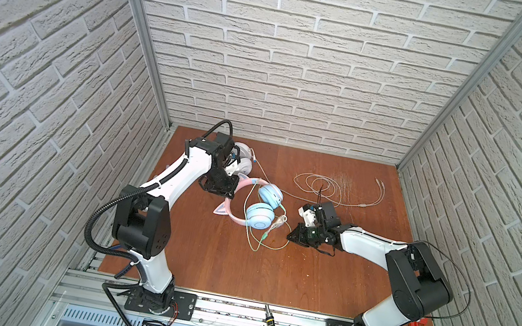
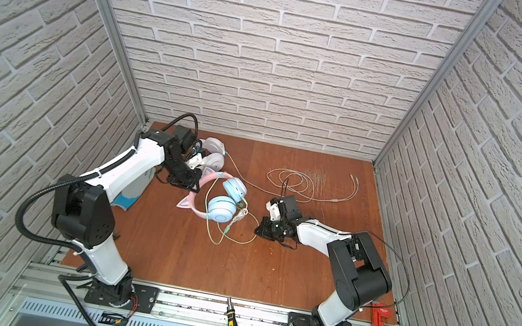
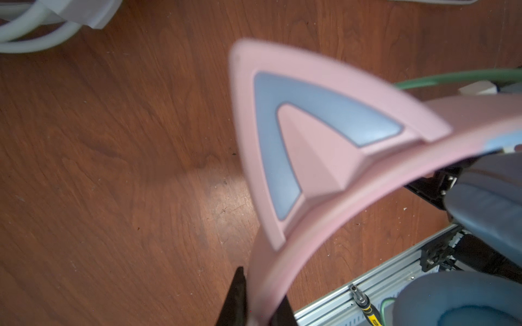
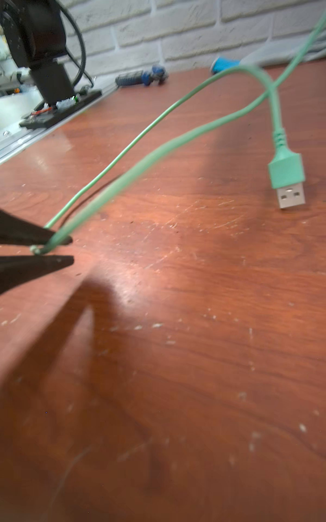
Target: Wrap the headphones
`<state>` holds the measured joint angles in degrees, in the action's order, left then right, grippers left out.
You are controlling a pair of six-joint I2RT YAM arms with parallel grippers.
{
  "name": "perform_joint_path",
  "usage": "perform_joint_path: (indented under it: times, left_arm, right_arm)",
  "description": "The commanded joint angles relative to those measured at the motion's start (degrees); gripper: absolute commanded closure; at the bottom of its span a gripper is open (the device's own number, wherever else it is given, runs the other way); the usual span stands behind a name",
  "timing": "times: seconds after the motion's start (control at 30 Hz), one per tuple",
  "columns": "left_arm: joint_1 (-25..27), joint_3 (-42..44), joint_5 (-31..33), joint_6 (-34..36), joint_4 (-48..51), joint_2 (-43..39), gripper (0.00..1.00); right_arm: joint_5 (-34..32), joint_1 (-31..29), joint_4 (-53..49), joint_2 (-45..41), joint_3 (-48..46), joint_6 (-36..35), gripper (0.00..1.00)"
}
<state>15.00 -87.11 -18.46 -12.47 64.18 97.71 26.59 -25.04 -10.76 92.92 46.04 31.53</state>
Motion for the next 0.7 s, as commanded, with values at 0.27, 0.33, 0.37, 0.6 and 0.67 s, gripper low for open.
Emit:
perform_joint_path:
  times: [0.27, 0.33, 0.37, 0.6, 0.67]
  left_arm:
    - [-5.00, -0.43, -6.15, -7.24, -4.78, -4.54, 1.00]
    - [-5.71, -0.10, -7.04, -9.06, -5.80, -4.69, 1.00]
    - [-6.11, 0.08, -7.63, -9.99, -6.48, -4.87, 1.00]
    - [-7.99, 0.96, -12.51, -15.70, -11.49, -5.45, 1.00]
    - [-8.39, 1.60, -13.97, -17.30, -13.52, -5.98, 1.00]
  right_arm:
    - [-15.17, 0.35, -34.30, -11.05, 16.48, -20.45, 0.94]
    - [-17.09, 0.35, -38.83, -11.70, 18.67, -22.86, 0.94]
    - [-18.09, 0.38, -41.18, -11.96, 19.68, -23.93, 0.94]
    - [-22.57, 0.22, -50.21, -12.68, 21.36, -25.96, 0.94]
    - [-21.64, -0.17, -50.08, -12.68, 20.15, -25.43, 0.94]
